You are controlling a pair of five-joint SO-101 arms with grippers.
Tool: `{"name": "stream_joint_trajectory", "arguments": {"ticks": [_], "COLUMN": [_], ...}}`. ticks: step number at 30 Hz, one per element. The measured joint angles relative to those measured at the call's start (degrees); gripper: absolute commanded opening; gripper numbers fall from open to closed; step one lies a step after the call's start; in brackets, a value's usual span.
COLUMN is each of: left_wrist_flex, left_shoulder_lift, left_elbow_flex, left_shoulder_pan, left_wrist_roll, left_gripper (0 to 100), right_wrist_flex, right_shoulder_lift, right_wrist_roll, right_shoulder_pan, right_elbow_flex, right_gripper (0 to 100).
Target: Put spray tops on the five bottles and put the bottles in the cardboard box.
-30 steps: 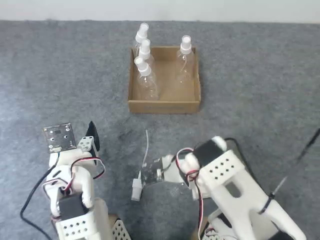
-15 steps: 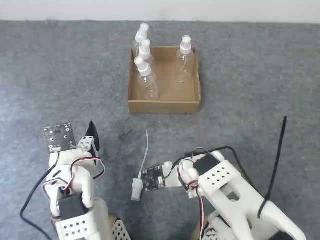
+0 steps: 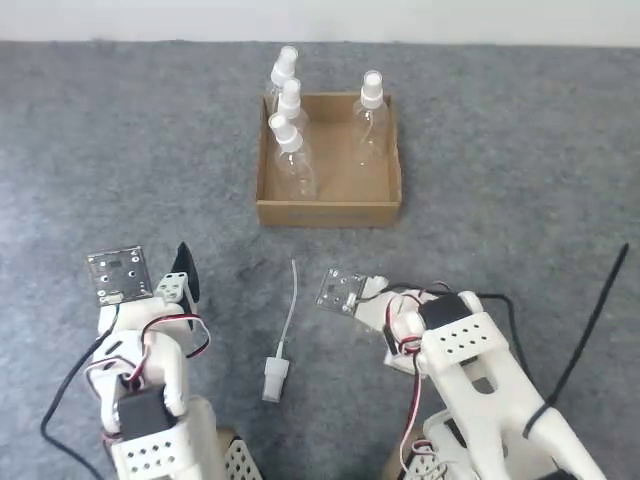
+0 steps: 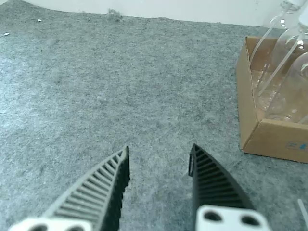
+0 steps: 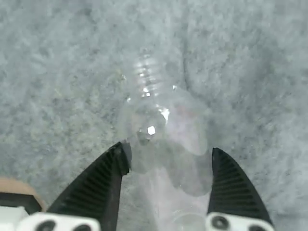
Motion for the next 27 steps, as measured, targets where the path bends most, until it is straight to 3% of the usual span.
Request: {"name": "stream_joint_trajectory", "arguments": {"ticks": [4,7,21,27], "left_wrist_flex": [0.0,0.0,0.0,0.0], "left_shoulder_lift": [0.0,0.0,0.0,0.0], "left_elbow_flex": [0.0,0.0,0.0,0.0], "left_shoulder_pan": [0.0,0.0,0.0,0.0], "left_wrist_roll": [0.0,0.0,0.0,0.0], "left_gripper": [19,19,19,19], "right_wrist_flex": [0.0,0.0,0.0,0.0], "right_shoulder_lift": [0.0,0.0,0.0,0.0], "right_wrist_roll": [-1.2,-1.2,2.5,3.7], "right_shoulder_pan": [0.0,0.0,-7.0,-7.0], "right_elbow_flex": [0.0,0.0,-0.1,-0.1], "right_gripper": [32.2,34.4,34.1,27.7]}}
